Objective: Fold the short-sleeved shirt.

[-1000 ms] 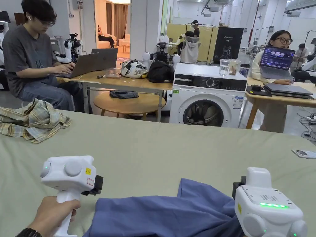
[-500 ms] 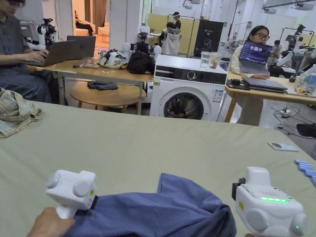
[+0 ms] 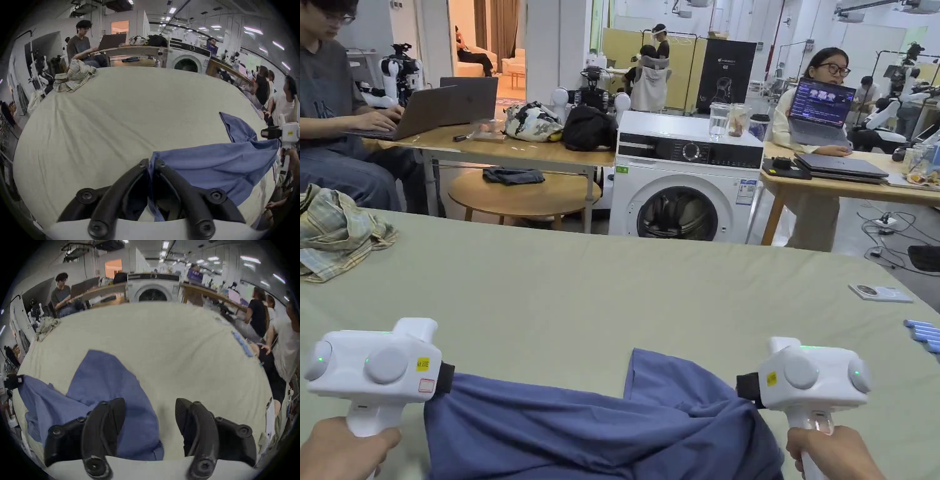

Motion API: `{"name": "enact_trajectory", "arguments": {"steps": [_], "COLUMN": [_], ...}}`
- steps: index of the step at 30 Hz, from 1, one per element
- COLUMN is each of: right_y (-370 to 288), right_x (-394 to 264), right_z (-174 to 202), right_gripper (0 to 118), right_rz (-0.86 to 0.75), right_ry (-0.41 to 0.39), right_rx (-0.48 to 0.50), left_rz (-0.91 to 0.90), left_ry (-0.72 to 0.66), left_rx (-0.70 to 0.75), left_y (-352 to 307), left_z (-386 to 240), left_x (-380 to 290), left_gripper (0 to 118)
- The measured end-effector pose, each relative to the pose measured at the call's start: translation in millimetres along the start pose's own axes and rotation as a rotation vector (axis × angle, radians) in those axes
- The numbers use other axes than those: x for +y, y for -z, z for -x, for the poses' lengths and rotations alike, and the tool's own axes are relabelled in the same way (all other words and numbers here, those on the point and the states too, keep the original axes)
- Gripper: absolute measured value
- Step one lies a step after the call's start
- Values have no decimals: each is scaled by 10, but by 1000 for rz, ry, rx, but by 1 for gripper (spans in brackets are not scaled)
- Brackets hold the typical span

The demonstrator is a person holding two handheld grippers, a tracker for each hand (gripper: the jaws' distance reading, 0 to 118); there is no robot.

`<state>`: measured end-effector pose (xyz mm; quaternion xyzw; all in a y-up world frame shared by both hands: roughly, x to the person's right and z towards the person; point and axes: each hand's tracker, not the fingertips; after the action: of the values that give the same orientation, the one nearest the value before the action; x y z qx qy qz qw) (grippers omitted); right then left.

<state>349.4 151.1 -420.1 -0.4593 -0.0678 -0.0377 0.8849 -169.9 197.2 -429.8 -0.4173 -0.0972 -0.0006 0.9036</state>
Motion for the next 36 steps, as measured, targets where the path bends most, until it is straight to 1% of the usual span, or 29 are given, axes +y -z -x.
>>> {"name": "enact_trajectory", "arguments": {"steps": [2, 3, 4, 5, 6, 7, 8, 9, 10, 11, 13, 14, 19, 22, 23, 25, 30, 33, 34, 36], "right_y": [163, 237, 303, 354, 320, 339, 303, 277, 275, 233, 127, 50, -488, -852, -959, -1206, -1755, -2097, -2283, -2501], "right_x": [-42, -63, -88, -110, -170, -194, -234, -250, -250, -258, -233, -185, 97, 293, 353, 458, 820, 1032, 1023, 1163], "right_z": [34, 46, 56, 62, 109, 120, 133, 145, 149, 144, 77, 31, -95, -137, -142, -151, -161, -91, 13, 55], "right_gripper": [65, 60, 60, 57, 49, 35, 25, 11, 0, 0, 0, 0, 0, 0, 0, 0, 0, 0, 0, 0], "right_rz": [49, 59, 76, 97, 115, 113, 78, 49, 42, 11, -18, -58, -207, -312, -320, -388, -523, -617, -638, -668], "right_ry": [-9, -20, -29, -31, -30, -25, -20, -28, -42, -22, 20, 28, -10, -31, -43, -54, -29, -38, -34, -14], "right_rx": [11, 32, 61, 74, 76, 79, 91, 86, 70, 36, 50, 38, -19, -42, -49, -73, -63, -89, -90, -82], "left_rz": [6, 9, 11, 19, 31, 34, 38, 42, 44, 41, 32, 20, -70, -128, -138, -167, -278, -338, -349, -387], "left_ry": [0, 3, 8, 15, 21, 23, 25, 24, 22, 24, 25, 19, -3, 15, 13, -1, 14, 9, 15, 28], "left_rx": [-3, -4, -4, -5, -1, 1, 0, -1, -1, 0, 5, 2, -20, -11, -11, -31, -9, -4, 1, 23], "left_y": [10, -26, -15, 1, 68, 134, 145, 156, 160, 171, 147, 115, -184, -364, -399, -543, -1063, -1405, -1503, -1711], "left_z": [12, -50, -63, -77, -73, -63, -65, -68, -68, -65, -54, -38, -49, -95, -86, -70, -172, -193, -198, -203], "left_x": [-43, -88, -120, -141, -146, -148, -167, -175, -179, -163, -135, -98, 158, 387, 469, 649, 1071, 1345, 1442, 1629], "left_gripper": [0, 0, 0, 0, 0, 0, 0, 0, 0, 0, 0, 0, 0, 0, 0, 0, 0, 0, 0, 0]}}
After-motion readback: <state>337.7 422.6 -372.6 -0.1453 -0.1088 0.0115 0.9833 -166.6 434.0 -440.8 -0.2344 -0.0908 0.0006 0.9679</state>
